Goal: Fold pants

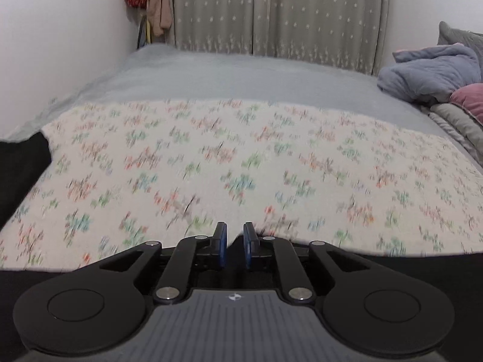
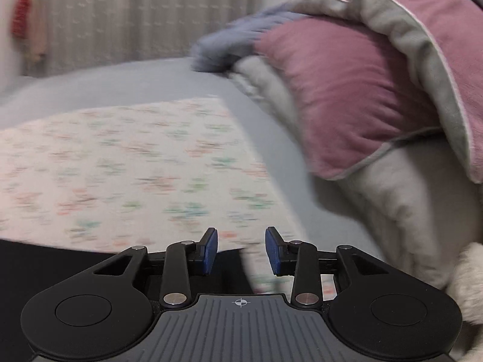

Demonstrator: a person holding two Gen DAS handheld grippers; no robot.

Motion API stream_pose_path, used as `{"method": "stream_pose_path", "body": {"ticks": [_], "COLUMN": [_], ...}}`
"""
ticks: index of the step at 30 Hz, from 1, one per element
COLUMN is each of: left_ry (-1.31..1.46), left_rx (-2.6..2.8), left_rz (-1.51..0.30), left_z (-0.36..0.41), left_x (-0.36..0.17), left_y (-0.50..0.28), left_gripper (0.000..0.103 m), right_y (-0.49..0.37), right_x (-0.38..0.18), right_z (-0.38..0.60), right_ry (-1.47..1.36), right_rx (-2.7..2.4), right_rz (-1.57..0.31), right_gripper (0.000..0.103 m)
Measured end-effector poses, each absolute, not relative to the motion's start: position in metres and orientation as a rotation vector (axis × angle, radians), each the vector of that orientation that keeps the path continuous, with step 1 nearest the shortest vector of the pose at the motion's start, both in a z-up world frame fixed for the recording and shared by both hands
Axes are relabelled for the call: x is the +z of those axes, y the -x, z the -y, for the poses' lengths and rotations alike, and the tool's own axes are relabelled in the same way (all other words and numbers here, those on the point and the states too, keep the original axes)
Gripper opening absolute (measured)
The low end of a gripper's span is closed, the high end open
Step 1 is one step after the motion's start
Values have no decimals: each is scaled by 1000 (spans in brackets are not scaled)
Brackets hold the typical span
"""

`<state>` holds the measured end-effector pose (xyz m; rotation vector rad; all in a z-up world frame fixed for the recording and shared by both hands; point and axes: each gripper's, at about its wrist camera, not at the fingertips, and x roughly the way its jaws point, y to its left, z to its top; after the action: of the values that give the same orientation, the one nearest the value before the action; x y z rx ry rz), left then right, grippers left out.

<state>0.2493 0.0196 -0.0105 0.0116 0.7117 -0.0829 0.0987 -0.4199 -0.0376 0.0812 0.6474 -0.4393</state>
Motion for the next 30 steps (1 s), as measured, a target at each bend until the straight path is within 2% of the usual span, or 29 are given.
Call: {"method": "stream_pose_path", "body": {"ticks": [8, 12, 15, 19, 21, 27, 30], "left_ry": [13, 134, 201, 226, 276, 298, 240], "left_rx": [44, 141, 218, 294, 288, 292, 189], "left_rz": [-853, -876, -854, -826, -816, -694, -714], "left_z": [-86, -156, -206, -258, -276, -270, -241], "left_x": [-40, -53, -52, -52, -49, -15, -4], "left_y": [-234, -229, -218, -205, -199, -175, -158], "left_gripper": [21, 19, 12, 10, 10, 12, 12], "right_y": [-96, -104, -107, -112, -111, -107, -96], "right_x": [-43, -74, -83, -81, -82, -80, -68], "right_z": [296, 241, 231, 249, 247, 241, 229], "right_ry": [66, 192, 231, 158, 162, 179, 208], "right_rx": [35, 149, 118, 95, 83, 46, 73], "right_rz": [-691, -835, -837, -850, -846, -828, -759], "right_gripper": [37, 37, 41, 52, 53, 54, 54]}}
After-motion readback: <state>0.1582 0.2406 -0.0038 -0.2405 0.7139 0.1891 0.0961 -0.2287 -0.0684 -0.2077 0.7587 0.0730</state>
